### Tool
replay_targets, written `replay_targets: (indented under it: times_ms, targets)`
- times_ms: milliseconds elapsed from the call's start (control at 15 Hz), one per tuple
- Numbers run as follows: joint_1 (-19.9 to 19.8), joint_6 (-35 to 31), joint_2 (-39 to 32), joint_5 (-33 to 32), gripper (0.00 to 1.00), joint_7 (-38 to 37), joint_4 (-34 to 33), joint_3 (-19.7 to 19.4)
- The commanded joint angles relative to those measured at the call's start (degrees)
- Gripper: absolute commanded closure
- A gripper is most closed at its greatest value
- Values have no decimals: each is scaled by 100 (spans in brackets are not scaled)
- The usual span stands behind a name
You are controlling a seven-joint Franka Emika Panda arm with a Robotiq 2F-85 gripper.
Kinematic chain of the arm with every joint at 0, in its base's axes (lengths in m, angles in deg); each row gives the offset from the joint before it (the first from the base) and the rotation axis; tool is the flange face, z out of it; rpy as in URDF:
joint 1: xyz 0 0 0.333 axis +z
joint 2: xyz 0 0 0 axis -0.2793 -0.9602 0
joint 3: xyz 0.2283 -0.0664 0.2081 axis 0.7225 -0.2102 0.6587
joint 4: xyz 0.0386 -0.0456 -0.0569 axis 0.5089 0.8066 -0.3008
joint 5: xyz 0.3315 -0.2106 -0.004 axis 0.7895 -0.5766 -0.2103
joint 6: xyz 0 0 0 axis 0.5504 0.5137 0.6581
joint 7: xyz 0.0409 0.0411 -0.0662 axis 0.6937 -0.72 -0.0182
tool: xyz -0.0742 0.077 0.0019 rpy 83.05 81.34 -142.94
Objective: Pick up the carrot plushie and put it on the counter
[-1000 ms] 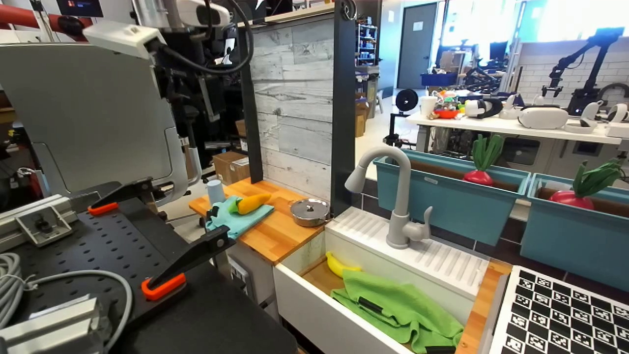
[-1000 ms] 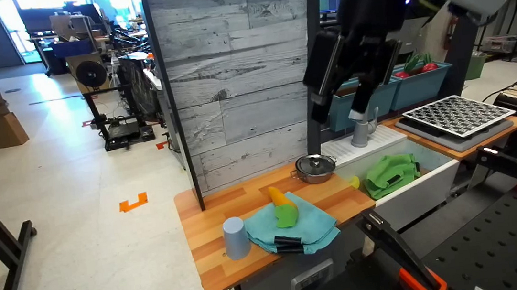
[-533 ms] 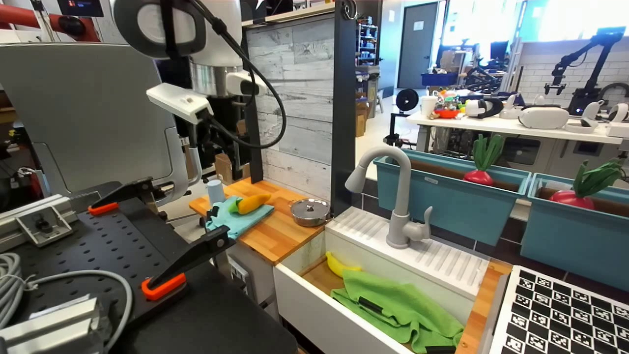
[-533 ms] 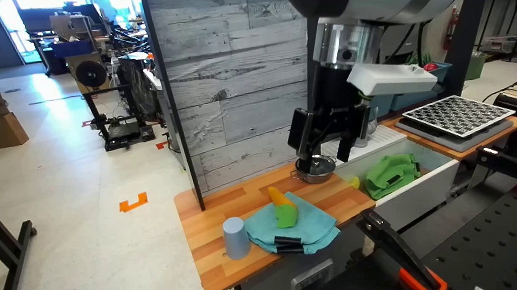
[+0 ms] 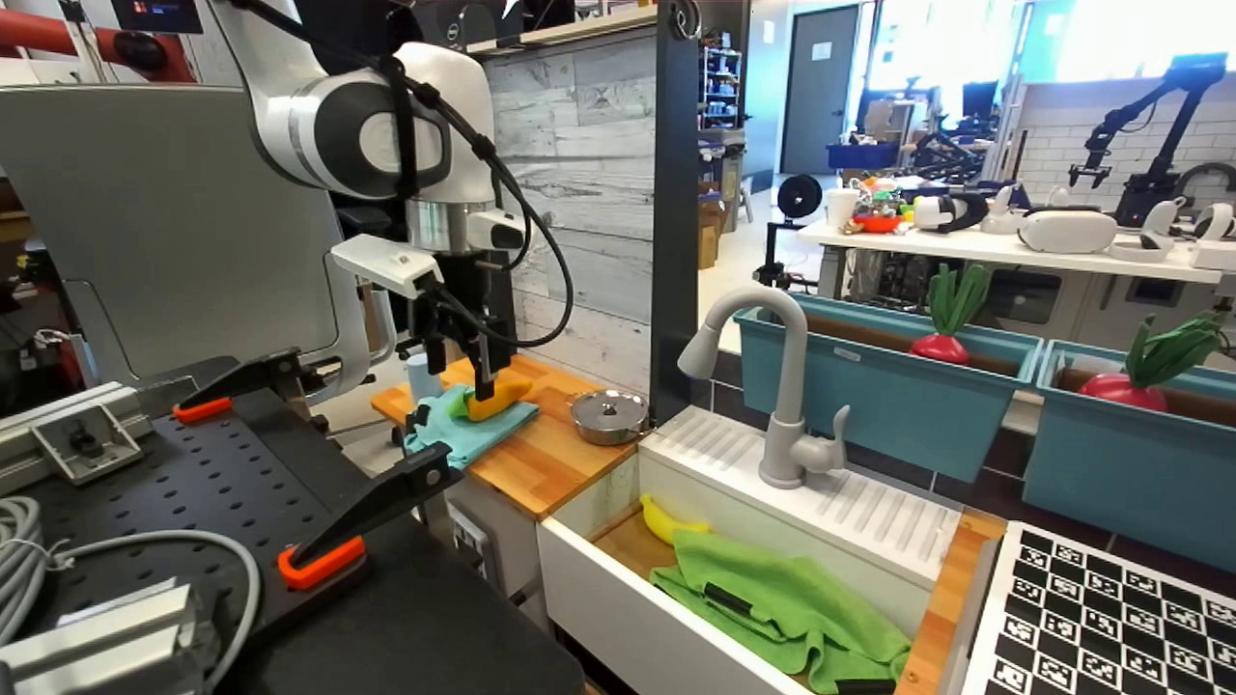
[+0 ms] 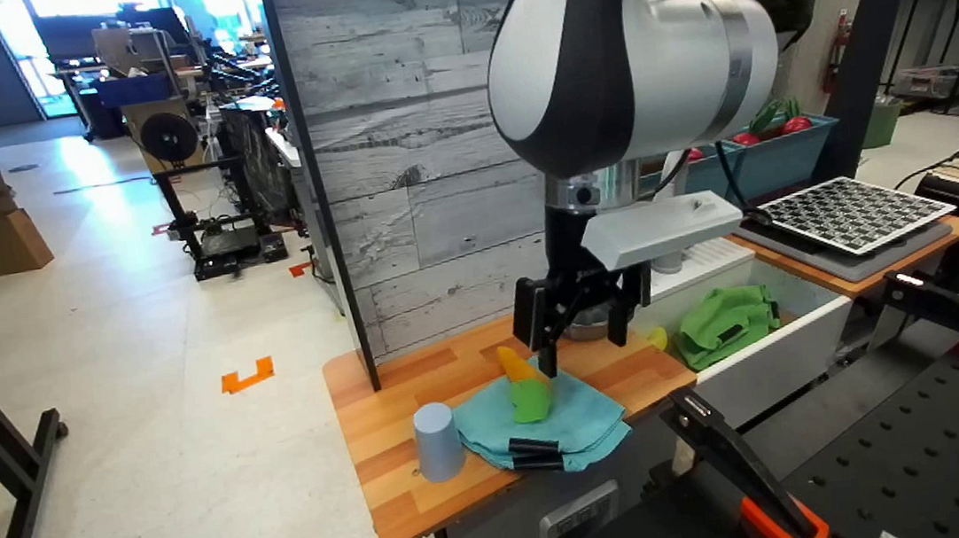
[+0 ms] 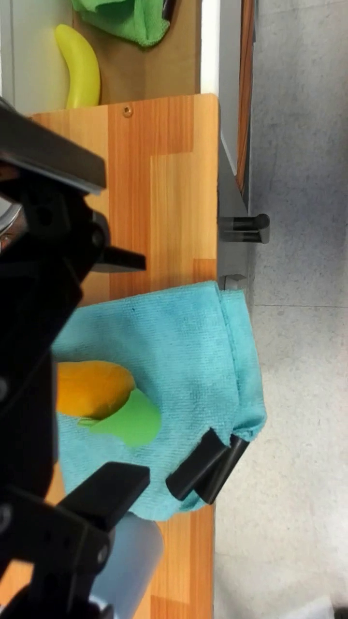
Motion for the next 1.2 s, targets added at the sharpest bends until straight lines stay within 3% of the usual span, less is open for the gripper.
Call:
replay_targets:
  times_ms: [0,533,667,1133]
  targets:
    - [465,28,-358,-496,0,-607,-408,-298]
    - [948,169,-1008,-831,0,-1245,-1204,-663]
    - [1095,179,-1156,-965,26,-1317,-1367,-815]
    - [1460,164,-1445,-1274,80,-1599,-1708,-1174]
